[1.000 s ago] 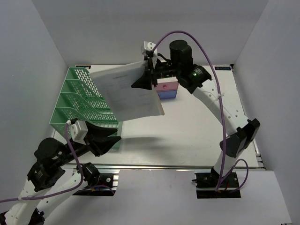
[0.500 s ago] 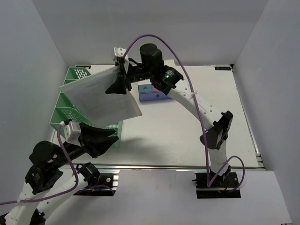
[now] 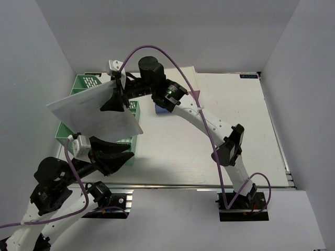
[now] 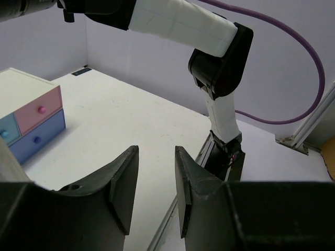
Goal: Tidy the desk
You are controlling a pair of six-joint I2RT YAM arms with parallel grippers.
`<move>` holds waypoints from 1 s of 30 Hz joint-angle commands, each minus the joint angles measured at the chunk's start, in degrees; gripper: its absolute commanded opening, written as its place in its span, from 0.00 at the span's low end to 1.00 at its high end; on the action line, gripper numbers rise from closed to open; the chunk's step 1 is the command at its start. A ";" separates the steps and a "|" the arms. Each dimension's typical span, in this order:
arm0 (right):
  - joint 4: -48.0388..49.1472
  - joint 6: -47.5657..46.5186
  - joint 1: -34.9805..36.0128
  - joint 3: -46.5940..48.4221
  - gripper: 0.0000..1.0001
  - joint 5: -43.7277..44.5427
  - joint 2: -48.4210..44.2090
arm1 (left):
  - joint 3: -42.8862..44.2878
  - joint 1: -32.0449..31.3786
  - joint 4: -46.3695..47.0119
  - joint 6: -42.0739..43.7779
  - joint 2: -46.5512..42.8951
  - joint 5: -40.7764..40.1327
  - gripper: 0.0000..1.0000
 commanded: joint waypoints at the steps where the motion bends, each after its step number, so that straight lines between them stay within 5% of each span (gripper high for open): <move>1: 5.22 0.67 1.25 4.23 0.00 2.88 0.85 | -0.82 0.27 0.35 -0.92 -0.37 0.68 0.44; 15: 15.32 7.60 4.06 6.43 0.00 4.90 6.65 | -3.46 0.27 1.49 -1.54 -3.79 0.24 0.43; 30: 20.77 12.79 5.65 -1.56 0.00 7.72 5.51 | -7.15 0.27 1.49 -2.15 -8.63 0.77 0.43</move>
